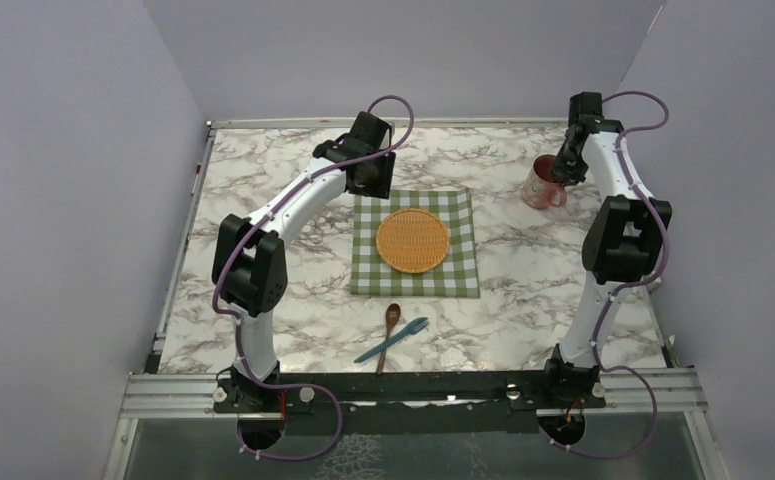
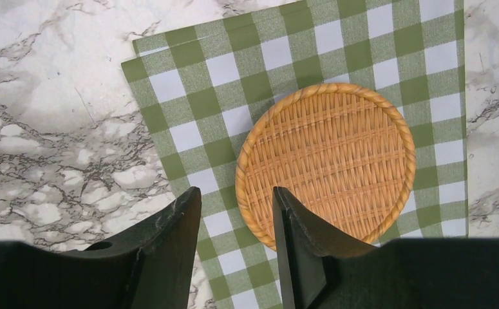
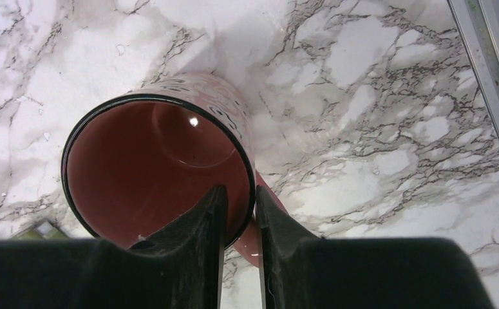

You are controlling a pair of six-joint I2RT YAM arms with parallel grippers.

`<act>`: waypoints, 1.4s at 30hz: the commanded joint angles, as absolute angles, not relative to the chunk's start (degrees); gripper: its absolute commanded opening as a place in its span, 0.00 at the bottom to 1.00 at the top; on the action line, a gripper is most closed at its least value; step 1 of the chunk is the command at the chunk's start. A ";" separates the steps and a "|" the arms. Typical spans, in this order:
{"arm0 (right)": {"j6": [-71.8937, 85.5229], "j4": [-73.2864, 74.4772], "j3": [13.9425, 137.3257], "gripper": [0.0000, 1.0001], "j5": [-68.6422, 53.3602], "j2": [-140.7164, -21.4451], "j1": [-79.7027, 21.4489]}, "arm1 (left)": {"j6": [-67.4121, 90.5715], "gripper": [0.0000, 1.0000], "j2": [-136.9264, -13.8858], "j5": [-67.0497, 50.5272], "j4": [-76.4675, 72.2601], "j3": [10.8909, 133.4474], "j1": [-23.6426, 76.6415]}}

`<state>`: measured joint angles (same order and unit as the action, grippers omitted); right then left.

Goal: Set the dinner table for one person
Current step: Pick up the cup at the center of the board.

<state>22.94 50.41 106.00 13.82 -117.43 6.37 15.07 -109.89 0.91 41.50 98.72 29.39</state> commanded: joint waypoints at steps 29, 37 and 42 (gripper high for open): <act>19.91 50.07 102.00 0.01 2.95 -112.46 6.50 | 15.55 0.48 -111.97 -2.76 41.25 101.47 29.36; 18.37 52.47 102.54 0.01 0.58 -109.88 5.23 | 15.91 0.47 -112.24 -2.98 41.25 101.85 29.36; 17.76 54.32 103.38 0.01 0.36 -108.79 3.78 | 16.00 0.48 -112.43 -3.15 41.22 101.92 29.36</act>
<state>18.46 52.69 102.08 3.25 -113.82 5.10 15.59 -112.01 -1.98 41.69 99.96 29.39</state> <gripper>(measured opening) 0.041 0.476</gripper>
